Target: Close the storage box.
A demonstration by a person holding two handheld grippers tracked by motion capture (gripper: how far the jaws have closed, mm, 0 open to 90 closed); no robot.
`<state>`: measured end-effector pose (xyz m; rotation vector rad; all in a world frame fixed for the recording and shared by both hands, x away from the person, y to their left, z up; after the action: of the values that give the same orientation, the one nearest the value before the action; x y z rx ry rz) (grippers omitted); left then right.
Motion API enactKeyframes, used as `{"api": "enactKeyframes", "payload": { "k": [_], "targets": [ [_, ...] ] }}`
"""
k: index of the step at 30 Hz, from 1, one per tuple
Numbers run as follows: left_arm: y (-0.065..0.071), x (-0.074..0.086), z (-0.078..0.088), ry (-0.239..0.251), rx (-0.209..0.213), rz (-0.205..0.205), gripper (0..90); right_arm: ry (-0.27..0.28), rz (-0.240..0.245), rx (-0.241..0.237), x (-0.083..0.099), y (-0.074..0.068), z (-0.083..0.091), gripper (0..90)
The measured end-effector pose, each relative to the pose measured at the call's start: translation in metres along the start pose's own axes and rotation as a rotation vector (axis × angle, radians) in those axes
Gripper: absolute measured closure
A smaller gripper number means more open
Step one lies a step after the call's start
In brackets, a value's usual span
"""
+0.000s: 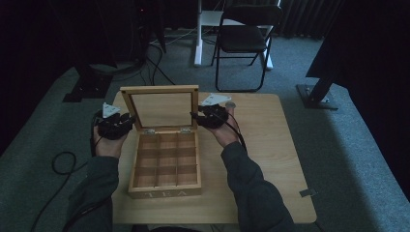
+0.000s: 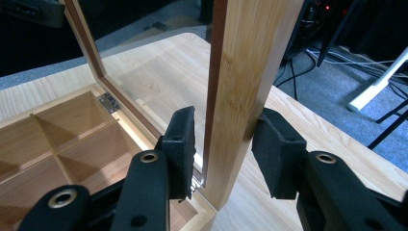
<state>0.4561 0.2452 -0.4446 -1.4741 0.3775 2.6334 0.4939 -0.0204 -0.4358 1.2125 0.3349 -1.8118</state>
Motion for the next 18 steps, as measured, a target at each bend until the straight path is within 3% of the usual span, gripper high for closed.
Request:
{"api": "enactKeyframes", "payload": {
  "k": [18],
  "targets": [
    [0.005,0.012,0.015,-0.001,0.035,-0.026,69.5,0.025,0.008,0.007,0.002,-0.003,0.023,74.9]
  ]
}}
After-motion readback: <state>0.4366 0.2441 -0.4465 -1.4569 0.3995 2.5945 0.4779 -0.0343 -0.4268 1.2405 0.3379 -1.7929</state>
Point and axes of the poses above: each handheld gripper's, and its own axes: z roughly backward along the jaws, x roughly out of its underside, y roughly to its right, the point moved 8 cm from there along -z, roughly forward along the jaws, and after that the axes turned 11 degrees about z, right-handed, at the moved point
